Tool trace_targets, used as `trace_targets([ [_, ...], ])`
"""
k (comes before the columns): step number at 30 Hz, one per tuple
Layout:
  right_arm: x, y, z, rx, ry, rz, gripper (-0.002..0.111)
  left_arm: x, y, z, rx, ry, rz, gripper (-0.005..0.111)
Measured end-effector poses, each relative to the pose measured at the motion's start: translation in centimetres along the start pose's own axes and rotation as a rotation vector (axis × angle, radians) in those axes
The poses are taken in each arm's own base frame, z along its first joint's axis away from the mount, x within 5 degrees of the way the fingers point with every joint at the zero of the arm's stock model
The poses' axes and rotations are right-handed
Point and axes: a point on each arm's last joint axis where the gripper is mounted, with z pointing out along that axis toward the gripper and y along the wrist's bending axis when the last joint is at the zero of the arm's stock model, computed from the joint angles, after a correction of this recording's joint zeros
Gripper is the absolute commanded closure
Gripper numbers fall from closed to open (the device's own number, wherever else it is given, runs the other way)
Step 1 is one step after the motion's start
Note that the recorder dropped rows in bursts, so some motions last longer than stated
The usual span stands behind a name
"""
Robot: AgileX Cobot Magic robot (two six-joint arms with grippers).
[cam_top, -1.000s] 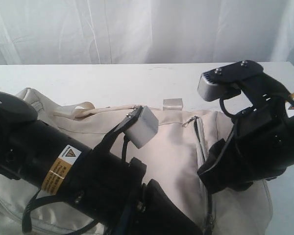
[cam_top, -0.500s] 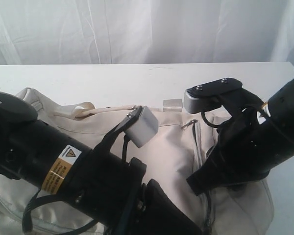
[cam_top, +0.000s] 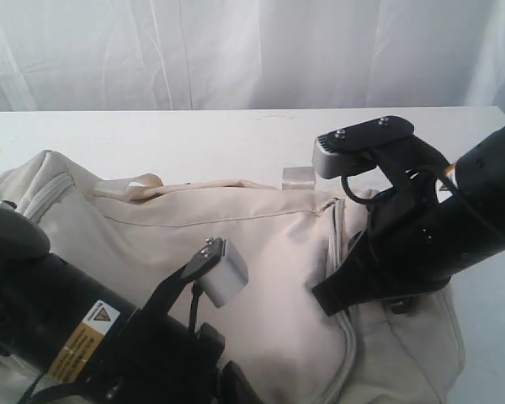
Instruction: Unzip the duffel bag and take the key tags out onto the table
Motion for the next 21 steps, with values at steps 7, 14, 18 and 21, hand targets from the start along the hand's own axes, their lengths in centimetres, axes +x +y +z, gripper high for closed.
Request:
trace_targets([
  [7, 0.1, -0.3, 0.0, 0.034, 0.012, -0.034, 0.108, 1.4, 0.3, 0.1, -0.019, 0.014, -0.070, 0.107],
  [14, 0.7, -0.8, -1.7, 0.126, 0.000, -0.118, 0.108, 1.5, 0.0, -0.7, -0.111, -0.027, -0.064, 0.107],
  [18, 1.1, -1.0, -3.0, 0.172, -0.036, -0.155, 0.108, 1.6, 0.0, -1.4, -0.203, -0.063, -0.063, 0.107],
  [21, 1.3, -1.0, -3.9, 0.190, -0.063, -0.169, 0.108, 1.8, -0.2, -2.0, -0.256, -0.090, -0.065, 0.107],
])
